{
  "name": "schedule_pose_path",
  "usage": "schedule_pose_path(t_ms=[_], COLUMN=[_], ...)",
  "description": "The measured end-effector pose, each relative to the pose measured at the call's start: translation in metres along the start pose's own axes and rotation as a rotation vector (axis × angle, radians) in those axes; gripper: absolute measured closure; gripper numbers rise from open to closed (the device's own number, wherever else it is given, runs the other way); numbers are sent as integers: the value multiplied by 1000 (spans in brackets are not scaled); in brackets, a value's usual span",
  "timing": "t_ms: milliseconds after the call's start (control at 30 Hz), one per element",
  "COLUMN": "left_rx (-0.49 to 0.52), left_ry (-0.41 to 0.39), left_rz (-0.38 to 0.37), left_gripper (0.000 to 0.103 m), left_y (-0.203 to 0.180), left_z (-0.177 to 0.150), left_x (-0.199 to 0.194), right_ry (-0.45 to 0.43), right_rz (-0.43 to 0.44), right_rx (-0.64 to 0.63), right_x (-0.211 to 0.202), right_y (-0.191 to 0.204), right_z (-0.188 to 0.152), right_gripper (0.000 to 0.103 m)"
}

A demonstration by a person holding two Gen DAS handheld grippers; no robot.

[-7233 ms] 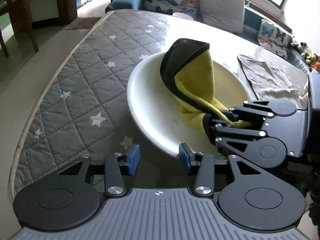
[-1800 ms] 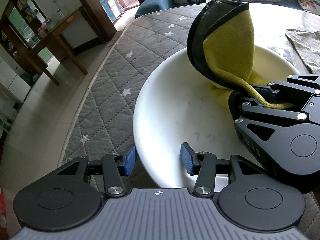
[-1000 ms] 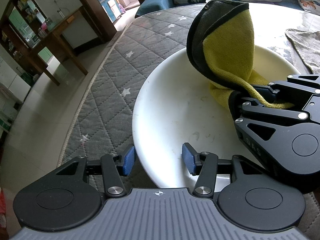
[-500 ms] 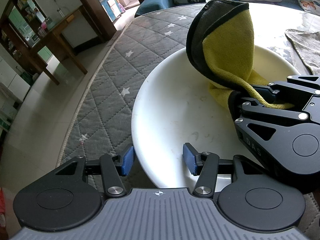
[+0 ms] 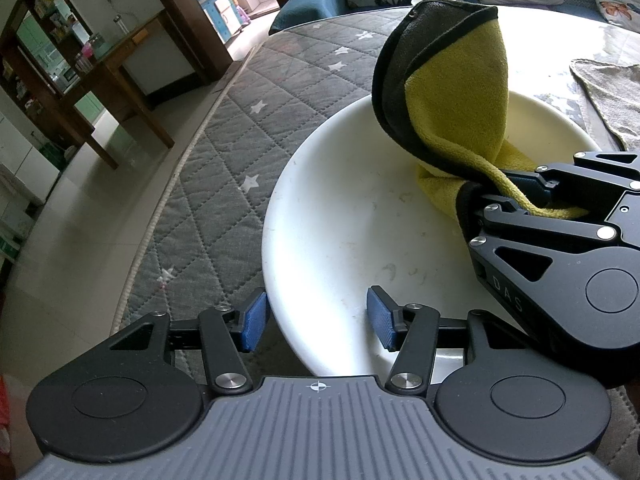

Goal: Clean bowl
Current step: 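Keep scrubbing the basin wall with the cloth while the left tool holds the rim, then sweep the cloth across the basin bottom while the left tool steadies the rim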

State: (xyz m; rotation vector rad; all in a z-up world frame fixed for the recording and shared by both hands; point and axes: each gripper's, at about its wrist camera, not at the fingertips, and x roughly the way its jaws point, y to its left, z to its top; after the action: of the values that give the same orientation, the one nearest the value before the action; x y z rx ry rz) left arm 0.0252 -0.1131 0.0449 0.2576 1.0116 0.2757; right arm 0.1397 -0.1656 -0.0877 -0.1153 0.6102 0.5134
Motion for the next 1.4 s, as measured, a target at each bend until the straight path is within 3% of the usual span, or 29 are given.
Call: schedule_pose_path(t_ms=[733, 967, 1400], left_rx=[-4, -5, -65], left_ry=[-5, -9, -2], left_rz=[-4, -4, -76], left_gripper=[41, 33, 31], left_y=[-1, -1, 19], left_z=[1, 1, -7], left_x=[-3, -4, -4], right_ry=[2, 10, 42], right_rz=[-14, -22, -53], right_rx=[1, -1, -13], right_x=[-3, -7, -15], right_y=[4, 5, 6], right_z=[-5, -7, -10], right_gripper=[82, 82, 82])
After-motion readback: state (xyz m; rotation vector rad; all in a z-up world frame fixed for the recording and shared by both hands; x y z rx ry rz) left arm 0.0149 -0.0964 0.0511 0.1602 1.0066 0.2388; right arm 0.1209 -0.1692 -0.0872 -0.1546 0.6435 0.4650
